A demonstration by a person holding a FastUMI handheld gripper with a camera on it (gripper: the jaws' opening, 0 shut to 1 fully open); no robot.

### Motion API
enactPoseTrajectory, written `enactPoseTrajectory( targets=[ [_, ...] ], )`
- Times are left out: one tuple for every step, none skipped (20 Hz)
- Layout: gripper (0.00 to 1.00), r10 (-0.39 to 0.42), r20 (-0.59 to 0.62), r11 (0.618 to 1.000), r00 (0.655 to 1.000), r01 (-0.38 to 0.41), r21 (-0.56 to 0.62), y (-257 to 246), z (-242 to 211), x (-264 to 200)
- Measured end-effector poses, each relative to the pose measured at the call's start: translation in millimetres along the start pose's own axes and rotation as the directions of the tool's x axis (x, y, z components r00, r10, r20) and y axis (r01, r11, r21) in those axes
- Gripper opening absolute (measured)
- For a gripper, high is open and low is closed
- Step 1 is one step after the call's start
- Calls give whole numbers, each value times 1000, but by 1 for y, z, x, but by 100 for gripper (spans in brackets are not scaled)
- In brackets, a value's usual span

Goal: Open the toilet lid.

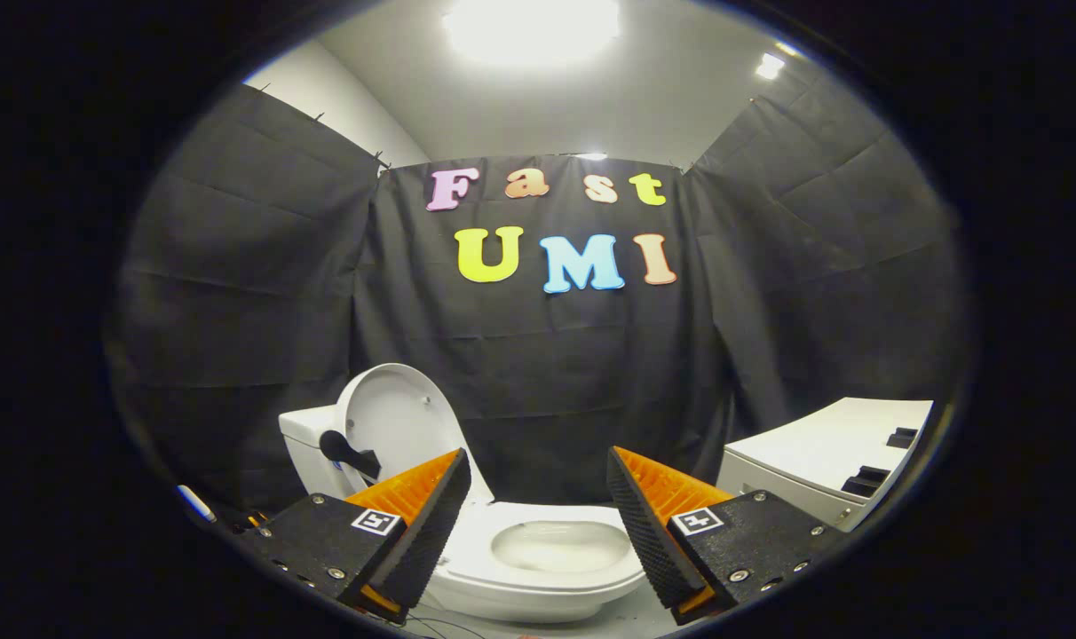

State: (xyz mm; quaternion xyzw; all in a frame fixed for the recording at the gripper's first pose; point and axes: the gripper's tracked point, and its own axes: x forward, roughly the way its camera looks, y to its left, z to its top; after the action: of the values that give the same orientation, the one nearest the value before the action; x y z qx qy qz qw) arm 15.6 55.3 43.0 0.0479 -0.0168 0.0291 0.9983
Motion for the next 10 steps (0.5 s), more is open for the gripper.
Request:
enactPoseTrajectory(
  targets=[
    [95, -24, -4, 1000, 1000, 24, 3, -11, -6, -4],
    [95, -39, -10, 999, 999, 39, 8, -17, -10, -7],
    [95, -56, -19, 998, 998, 56, 13, -24, -14, -9],
    [95, -65, -27, 998, 998, 65, 16, -28, -18, -10],
    [95, -73, -40, 997, 997, 73, 13, -31, -22, -11],
    [94, -81, -49, 997, 996, 81, 3, -33, -26, -12],
    [94, -84, -57, 996, 995, 84, -7, -35, -28, -12],
    [95, -86, -62, 996, 994, 85, -13, -35, -30, -13],
    [95, -85, -69, 996, 994, 84, -14, -35, -31, -13],
    [95, -81, -72, 997, 994, 81, -12, -34, -33, -14]
  ],
)
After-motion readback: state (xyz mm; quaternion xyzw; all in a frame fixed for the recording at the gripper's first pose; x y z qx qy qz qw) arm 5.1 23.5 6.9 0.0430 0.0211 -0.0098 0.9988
